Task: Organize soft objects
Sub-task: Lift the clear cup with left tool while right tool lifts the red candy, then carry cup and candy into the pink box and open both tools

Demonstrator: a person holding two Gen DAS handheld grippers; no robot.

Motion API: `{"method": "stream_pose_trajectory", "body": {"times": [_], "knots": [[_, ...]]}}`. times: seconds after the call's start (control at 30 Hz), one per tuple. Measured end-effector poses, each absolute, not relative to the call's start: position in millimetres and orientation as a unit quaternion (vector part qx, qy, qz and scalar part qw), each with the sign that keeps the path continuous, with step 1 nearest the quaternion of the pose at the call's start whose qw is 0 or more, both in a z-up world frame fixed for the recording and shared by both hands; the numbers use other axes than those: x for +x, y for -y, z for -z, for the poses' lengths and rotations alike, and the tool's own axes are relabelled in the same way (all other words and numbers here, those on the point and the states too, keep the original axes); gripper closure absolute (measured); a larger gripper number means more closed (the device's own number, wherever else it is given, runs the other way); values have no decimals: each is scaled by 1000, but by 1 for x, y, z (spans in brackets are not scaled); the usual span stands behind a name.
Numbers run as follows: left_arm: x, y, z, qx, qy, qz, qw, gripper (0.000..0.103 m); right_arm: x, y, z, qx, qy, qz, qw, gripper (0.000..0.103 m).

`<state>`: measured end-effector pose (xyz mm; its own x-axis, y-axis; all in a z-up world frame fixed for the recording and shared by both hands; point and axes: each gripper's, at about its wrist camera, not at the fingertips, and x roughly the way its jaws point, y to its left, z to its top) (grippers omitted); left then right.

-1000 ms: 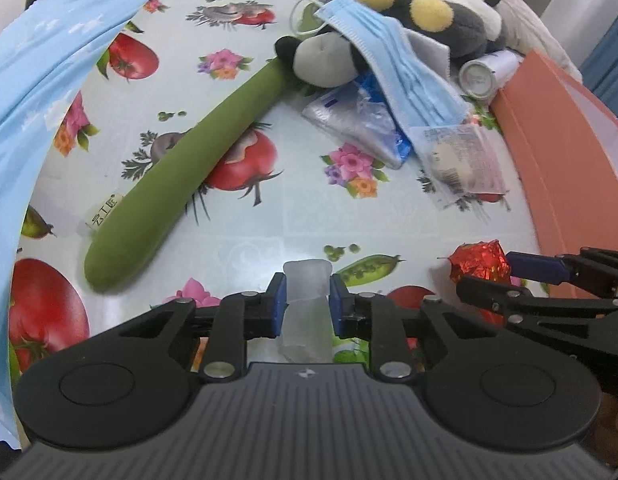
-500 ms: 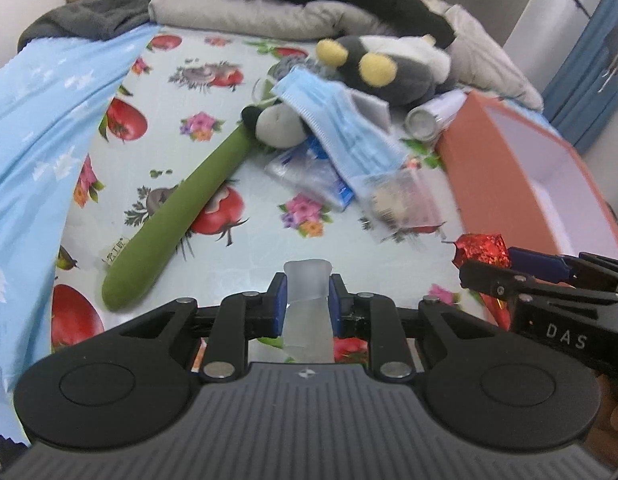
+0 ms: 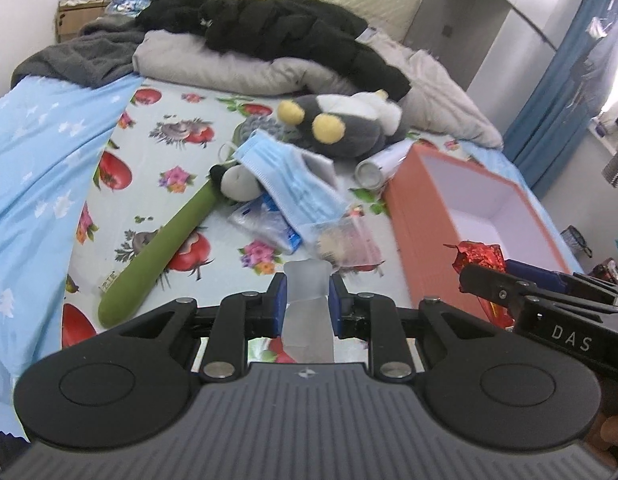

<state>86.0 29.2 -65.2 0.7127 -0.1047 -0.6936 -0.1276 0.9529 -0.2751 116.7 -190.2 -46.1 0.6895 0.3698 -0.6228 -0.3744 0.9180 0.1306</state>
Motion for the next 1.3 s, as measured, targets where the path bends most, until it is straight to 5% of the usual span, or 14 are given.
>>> {"method": "stream_pose_trajectory", "body": {"times": [0.67, 1.3], "knots": [[71, 27, 12, -144, -335, 59, 929, 78, 78, 247, 2, 27, -295, -145, 944, 49], [191, 121, 35, -111, -391, 152, 901, 77, 147, 322, 30, 68, -340, -60, 936, 49]]}}
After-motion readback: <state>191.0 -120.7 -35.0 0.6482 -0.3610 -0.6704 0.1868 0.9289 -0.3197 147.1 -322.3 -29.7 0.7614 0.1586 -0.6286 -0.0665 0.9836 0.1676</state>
